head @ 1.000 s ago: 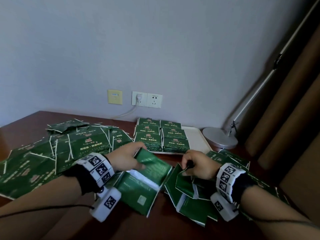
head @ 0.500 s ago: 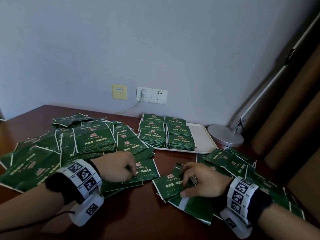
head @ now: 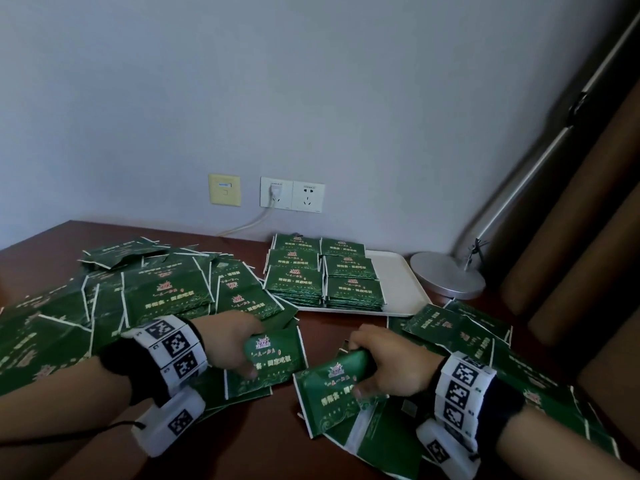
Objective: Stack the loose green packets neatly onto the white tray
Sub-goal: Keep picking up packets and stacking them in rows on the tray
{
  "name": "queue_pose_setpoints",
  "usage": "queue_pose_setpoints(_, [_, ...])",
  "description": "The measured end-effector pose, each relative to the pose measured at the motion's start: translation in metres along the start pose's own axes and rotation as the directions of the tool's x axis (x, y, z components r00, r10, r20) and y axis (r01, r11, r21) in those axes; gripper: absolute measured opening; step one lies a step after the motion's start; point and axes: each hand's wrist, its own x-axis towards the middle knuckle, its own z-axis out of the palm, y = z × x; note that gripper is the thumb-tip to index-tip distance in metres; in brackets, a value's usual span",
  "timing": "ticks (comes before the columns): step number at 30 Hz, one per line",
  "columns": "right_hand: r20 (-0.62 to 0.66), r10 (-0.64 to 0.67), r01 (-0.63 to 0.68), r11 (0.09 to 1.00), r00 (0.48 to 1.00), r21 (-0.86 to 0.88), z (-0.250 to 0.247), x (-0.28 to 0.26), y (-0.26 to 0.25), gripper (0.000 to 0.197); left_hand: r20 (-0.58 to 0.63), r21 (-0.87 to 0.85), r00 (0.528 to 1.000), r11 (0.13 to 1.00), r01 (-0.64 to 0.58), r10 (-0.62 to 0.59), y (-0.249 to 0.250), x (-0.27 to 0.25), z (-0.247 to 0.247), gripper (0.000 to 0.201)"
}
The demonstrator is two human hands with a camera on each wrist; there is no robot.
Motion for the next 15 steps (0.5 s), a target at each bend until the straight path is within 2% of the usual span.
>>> queue_pose_setpoints(3, [-0.049, -0.012, 0.025, 0.959, 0.999, 0.281, -0.025, -0.008, 0.009, 0.027, 0.025, -0.007, 0.997, 0.997, -0.076, 0.076, 0.012, 0.005, -0.029, 0.019])
queue_pose_setpoints(5, [-0.083, -0.022, 0.057, 0.891, 0.996, 0.450, -0.051, -0.011, 0.021, 0.026, -0.013, -0.036, 0.994, 0.993, -0.111, 0.110, 0.021, 0.009, -0.057, 0.015])
queue_pose_setpoints(7, [-0.208, 0.006, 0.111, 0.830, 0.978, 0.546, -0.078, -0.008, 0.039, 0.033, -0.089, -0.064, 0.988, 0.989, -0.131, 0.126, 0.032, 0.022, -0.089, 0.016])
queue_pose_setpoints(9, [-0.338, 0.116, 0.148, 0.735, 0.934, 0.661, -0.106, -0.001, 0.059, 0.038, -0.169, -0.131, 0.979, 0.982, -0.135, 0.112, 0.044, 0.043, -0.120, 0.013])
queue_pose_setpoints(12, [-0.401, 0.315, 0.190, 0.532, 0.860, 0.825, -0.137, 0.013, 0.089, 0.037, -0.250, -0.277, 0.965, 0.949, -0.153, 0.083, 0.066, 0.085, -0.157, 0.017])
queue_pose_setpoints(15, [-0.444, 0.455, 0.214, 0.471, 0.772, 0.856, -0.151, 0.030, 0.128, 0.037, -0.354, -0.403, 0.935, 0.899, -0.170, 0.017, 0.091, 0.135, -0.182, 0.017])
